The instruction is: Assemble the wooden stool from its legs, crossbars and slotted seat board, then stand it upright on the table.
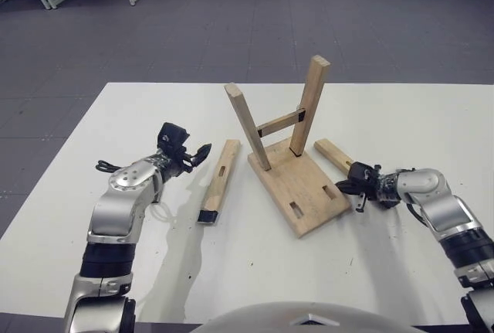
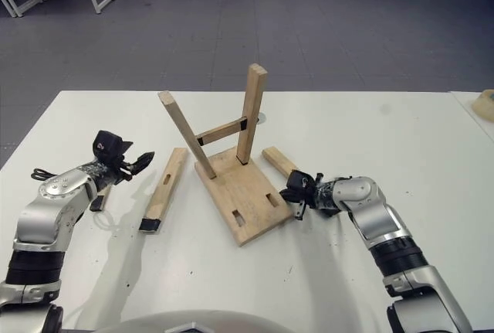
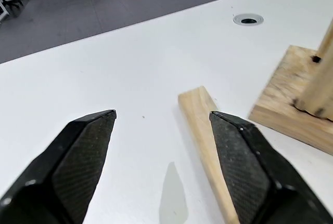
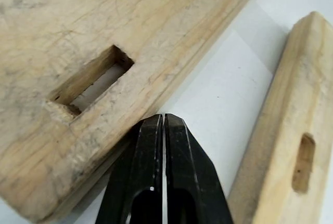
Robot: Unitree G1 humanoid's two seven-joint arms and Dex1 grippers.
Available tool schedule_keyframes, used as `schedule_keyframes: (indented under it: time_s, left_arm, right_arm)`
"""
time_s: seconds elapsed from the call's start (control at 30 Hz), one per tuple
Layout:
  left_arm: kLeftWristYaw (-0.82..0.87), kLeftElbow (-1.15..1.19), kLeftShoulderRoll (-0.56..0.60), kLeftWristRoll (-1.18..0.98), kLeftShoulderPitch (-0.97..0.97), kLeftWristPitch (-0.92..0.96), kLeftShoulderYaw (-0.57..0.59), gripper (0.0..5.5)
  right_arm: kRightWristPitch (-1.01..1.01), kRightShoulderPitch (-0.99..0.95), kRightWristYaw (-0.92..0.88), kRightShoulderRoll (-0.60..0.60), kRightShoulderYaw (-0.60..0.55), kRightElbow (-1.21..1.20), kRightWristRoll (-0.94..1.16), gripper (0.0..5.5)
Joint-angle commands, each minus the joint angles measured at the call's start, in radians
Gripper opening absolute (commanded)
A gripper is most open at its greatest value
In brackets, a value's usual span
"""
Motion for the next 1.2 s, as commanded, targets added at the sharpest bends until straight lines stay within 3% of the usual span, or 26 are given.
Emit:
schedule_keyframes:
  time_s: [0.03, 0.2, 0.4, 0.63, 1.0, 1.17, 1.2]
  left_arm:
    - [0.005, -0.168, 0.039, -0.016, 0.120, 0.085, 0.039, 3.34]
    - [0.154, -0.184, 0.032, 0.098, 0.206, 0.035, 0.156, 3.34]
    - [0.164, -0.175, 0.004, 0.131, 0.368, 0.013, 0.184, 3.34]
    - [0.150, -0.002, -0.064, 0.076, 0.332, -0.043, 0.230, 3.34]
    - [0.160, 0.087, -0.054, 0.071, 0.329, 0.064, 0.200, 1.50]
    - [0.179, 0.065, -0.066, 0.082, 0.310, 0.080, 0.177, 1.31]
    - [0.184, 0.057, -0.076, 0.078, 0.297, 0.060, 0.181, 1.31]
  right_arm:
    - [0.025, 0.022, 0.018, -0.014, 0.001, -0.066, -0.003, 0.10]
    - [0.089, 0.094, 0.052, -0.003, -0.007, -0.189, 0.068, 0.10]
    - [0.145, 0.120, 0.000, 0.007, -0.062, -0.251, 0.108, 0.10]
    - [0.206, 0.119, -0.059, 0.019, -0.126, -0.313, 0.147, 0.10]
    - [0.475, -0.012, -0.128, 0.086, -0.320, -0.510, 0.456, 0.10]
    - [0.652, -0.098, -0.256, 0.184, -0.427, -0.566, 0.690, 0.10]
    - [0.683, -0.108, -0.283, 0.202, -0.447, -0.565, 0.735, 0.30]
